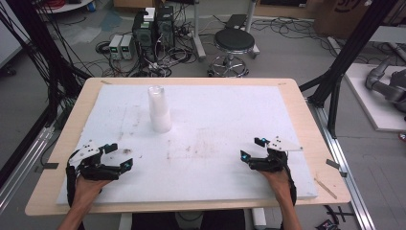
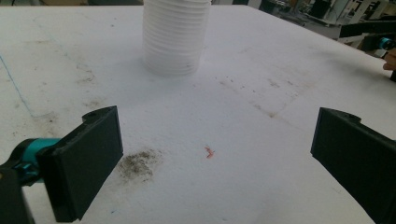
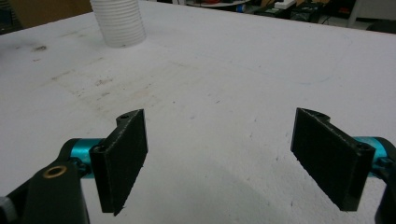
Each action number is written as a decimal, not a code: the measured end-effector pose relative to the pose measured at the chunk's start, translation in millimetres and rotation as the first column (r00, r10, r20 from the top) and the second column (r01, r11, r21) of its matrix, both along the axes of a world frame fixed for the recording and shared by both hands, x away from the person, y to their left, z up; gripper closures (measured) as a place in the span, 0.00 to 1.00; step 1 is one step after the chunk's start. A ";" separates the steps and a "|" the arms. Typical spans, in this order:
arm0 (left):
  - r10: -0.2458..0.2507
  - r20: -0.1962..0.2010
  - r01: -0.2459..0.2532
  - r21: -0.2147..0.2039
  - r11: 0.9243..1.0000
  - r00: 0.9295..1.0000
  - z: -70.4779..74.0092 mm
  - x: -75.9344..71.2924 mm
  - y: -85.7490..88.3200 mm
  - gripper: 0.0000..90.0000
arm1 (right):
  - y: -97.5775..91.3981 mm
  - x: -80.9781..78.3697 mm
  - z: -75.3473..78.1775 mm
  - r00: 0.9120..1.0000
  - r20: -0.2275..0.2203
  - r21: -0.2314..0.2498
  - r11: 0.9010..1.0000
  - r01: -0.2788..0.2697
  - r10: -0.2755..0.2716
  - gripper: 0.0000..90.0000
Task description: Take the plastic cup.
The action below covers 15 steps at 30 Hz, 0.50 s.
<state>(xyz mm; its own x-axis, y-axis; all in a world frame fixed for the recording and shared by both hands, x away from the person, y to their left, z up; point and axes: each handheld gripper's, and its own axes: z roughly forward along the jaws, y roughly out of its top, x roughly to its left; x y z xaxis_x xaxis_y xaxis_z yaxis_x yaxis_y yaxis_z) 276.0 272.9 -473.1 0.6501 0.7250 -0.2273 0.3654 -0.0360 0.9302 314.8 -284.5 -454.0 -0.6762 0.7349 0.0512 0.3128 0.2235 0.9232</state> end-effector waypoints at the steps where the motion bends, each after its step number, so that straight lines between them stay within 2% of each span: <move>1: -0.003 0.000 0.003 -0.001 1.000 1.000 0.0 0.2 0.2 0.02 | 0.1 -0.3 0.0 1.000 -0.001 0.002 1.000 0.001 -0.001 0.21; 2: -0.004 0.001 0.004 -0.002 1.000 1.000 0.1 0.0 0.1 0.02 | -0.2 0.2 -0.1 1.000 0.008 0.000 1.000 0.000 0.000 0.21; 7: -0.007 0.028 0.007 0.005 1.000 1.000 2.9 -0.2 -0.4 0.02 | 0.0 0.2 0.1 1.000 -0.006 0.003 1.000 -0.001 0.001 0.21; 12: -0.021 0.059 0.022 -0.005 1.000 0.998 18.1 2.7 0.0 0.02 | -0.5 0.4 -0.1 1.000 -0.004 0.007 1.000 -0.004 0.004 0.21; 15: -0.032 0.069 0.032 -0.009 0.999 0.997 28.8 9.4 -0.1 0.02 | -0.6 0.6 0.0 1.000 -0.007 0.007 1.000 -0.005 0.005 0.21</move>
